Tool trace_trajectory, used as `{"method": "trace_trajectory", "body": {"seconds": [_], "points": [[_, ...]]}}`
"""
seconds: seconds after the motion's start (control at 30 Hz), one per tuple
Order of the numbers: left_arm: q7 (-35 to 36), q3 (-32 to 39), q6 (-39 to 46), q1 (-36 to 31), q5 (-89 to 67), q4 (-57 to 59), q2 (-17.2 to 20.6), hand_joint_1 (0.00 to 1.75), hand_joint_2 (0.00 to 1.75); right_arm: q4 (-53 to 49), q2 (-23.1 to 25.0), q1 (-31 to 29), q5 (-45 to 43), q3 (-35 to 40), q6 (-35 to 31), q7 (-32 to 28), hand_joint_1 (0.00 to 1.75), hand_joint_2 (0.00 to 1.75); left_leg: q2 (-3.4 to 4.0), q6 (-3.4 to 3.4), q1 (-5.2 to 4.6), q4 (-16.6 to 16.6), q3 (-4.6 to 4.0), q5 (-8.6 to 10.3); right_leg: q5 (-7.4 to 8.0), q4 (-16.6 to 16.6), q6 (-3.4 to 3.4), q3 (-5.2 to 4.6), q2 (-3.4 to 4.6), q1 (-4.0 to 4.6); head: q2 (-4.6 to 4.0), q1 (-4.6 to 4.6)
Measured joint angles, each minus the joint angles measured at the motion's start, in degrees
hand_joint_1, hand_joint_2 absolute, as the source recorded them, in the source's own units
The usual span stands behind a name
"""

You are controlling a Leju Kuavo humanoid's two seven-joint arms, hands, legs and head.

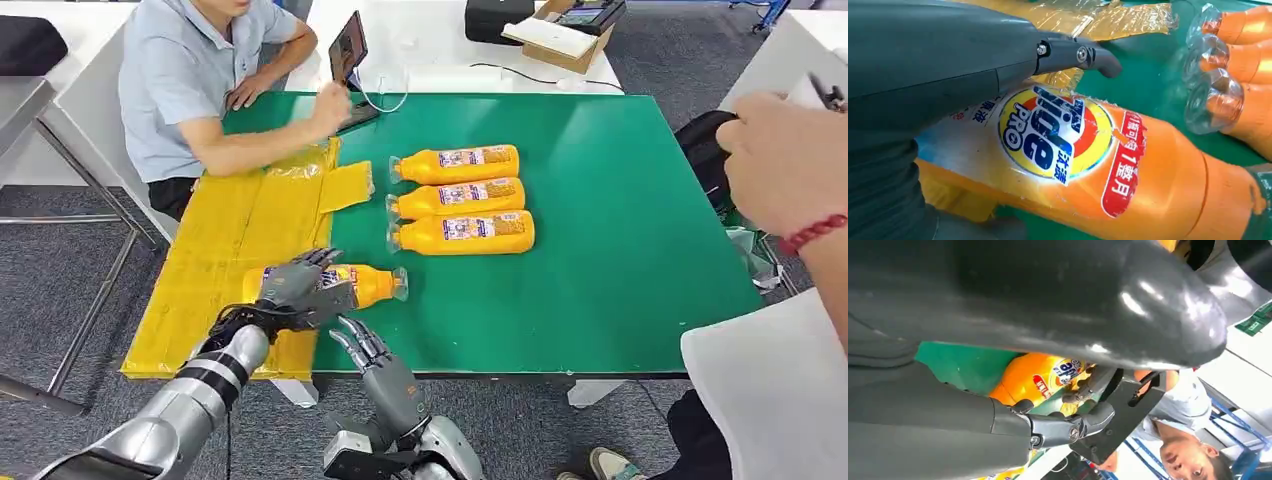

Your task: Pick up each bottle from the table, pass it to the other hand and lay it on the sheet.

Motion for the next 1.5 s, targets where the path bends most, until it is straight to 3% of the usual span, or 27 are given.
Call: {"method": "trace_trajectory", "body": {"seconds": [0.13, 0.3, 0.63, 0.9, 1.03, 1.17, 1.2, 1.5], "points": [[-1.56, 0.02, -0.22, 1.02, 4.97, -1.55, 0.00, 0.00, 1.75, 0.17, 0.00, -0.01, -0.39, 0.02, 0.00, -0.15, 0.00, 0.00, 0.00, 0.00, 0.02, -0.01, -0.01, 0.00, 0.00, 0.01, 0.00, -0.01, 0.00, 0.02, 0.00, -0.02], [-11.15, 1.99, -1.55, 5.80, 23.40, -7.59, -0.35, 0.00, 1.75, 0.52, 0.00, -0.11, -0.74, 0.35, -0.11, -0.90, 0.00, 0.00, 0.07, -0.01, 0.04, 0.00, -0.17, 0.00, 0.00, 0.02, 0.00, -0.19, 0.03, 0.02, 0.00, 0.02], [-15.45, 9.36, 8.92, 19.31, 53.84, -31.22, -1.55, 0.00, 1.75, 0.28, -1.12, 0.96, 2.69, -0.44, -5.75, 0.37, 0.00, 0.00, 0.08, 0.00, 0.03, 0.00, -0.44, -0.02, -0.01, 0.00, 0.00, -0.47, 0.05, 0.02, 0.00, 0.02], [-15.26, 12.94, 8.61, 31.12, 67.27, -52.47, -3.71, 0.00, 1.75, -6.73, -3.82, 2.89, 35.55, -20.45, -6.16, 7.17, 0.00, 0.00, 0.00, 0.01, -0.03, 0.01, -0.52, -0.02, -0.01, -0.04, 0.00, -0.52, 0.02, -0.02, 0.00, 0.02], [-15.04, 12.96, 8.48, 34.15, 67.75, -57.59, -4.48, 0.00, 1.75, -7.61, -5.05, 2.82, 38.07, -27.23, -6.16, 8.10, 0.00, 0.00, 0.02, 0.02, -0.06, 0.02, -0.52, -0.02, 0.01, -0.04, 0.02, -0.51, 0.02, -0.04, 0.00, 0.00], [-15.56, 12.90, 8.61, 36.19, 67.42, -60.70, -5.25, 0.00, 1.75, -7.93, -6.14, 2.30, 47.86, -31.50, -6.16, 14.66, 0.00, 0.00, 0.02, 0.02, -0.05, 0.02, -0.52, -0.02, 0.01, -0.04, 0.02, -0.53, 0.02, -0.03, 0.00, -0.02], [-16.10, 12.61, 9.44, 36.94, 66.47, -61.52, -5.59, 0.00, 1.75, -7.89, -6.84, 1.95, 49.59, -32.32, -6.16, 16.19, 0.00, 1.75, 0.01, 0.02, -0.05, 0.02, -0.52, -0.02, 0.01, -0.04, 0.02, -0.54, 0.02, -0.03, 0.00, -0.02], [-18.99, 8.31, 20.23, 40.42, 56.22, -65.24, -6.43, 0.00, 1.75, -5.69, -11.06, -0.34, 52.68, -35.10, -6.16, 22.94, 0.00, 1.75, 0.00, 0.04, -0.05, 0.02, -0.54, -0.04, 0.01, -0.05, 0.02, -0.54, 0.02, -0.03, 0.00, -0.02]]}}
